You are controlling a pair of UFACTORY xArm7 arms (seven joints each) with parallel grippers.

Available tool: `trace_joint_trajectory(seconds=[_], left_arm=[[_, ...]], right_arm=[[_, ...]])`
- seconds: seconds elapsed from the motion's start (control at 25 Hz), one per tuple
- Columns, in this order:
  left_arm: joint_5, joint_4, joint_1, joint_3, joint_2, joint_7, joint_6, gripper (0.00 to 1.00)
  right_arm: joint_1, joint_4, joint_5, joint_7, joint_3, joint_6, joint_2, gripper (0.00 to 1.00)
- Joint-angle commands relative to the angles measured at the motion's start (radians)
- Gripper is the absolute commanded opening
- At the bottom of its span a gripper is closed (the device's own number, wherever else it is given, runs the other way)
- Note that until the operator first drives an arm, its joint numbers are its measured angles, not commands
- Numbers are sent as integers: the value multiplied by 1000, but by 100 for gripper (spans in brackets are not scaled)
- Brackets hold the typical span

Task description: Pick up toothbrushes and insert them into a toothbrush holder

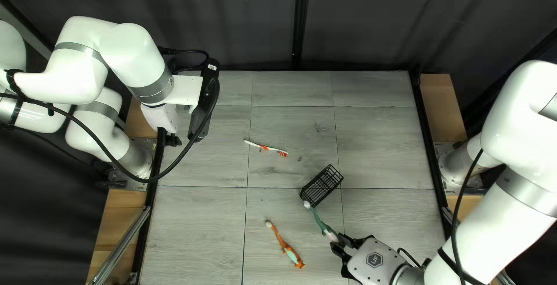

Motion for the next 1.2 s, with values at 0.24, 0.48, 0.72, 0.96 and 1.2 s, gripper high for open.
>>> trace_joint_trajectory(seconds=[0.24, 0.48, 0.72, 0.96, 1.2], left_arm=[[41, 139, -98, -42, 148, 190, 10, 100], [34, 123, -114, -62, 179, 189, -64, 100], [173, 144, -165, -177, 401, 230, -310, 100], [293, 134, -172, -202, 497, 295, -474, 100], [354, 207, -146, -175, 620, 354, -589, 100]], right_arm=[[0, -6, -10, 11, -2, -4, -1, 0], [0, -6, -10, 11, -2, -4, -1, 0], [0, -6, -10, 11, -2, -4, -1, 0], [0, -6, -10, 11, -2, -4, -1, 0], [0, -6, -10, 11, -2, -4, -1, 0]])
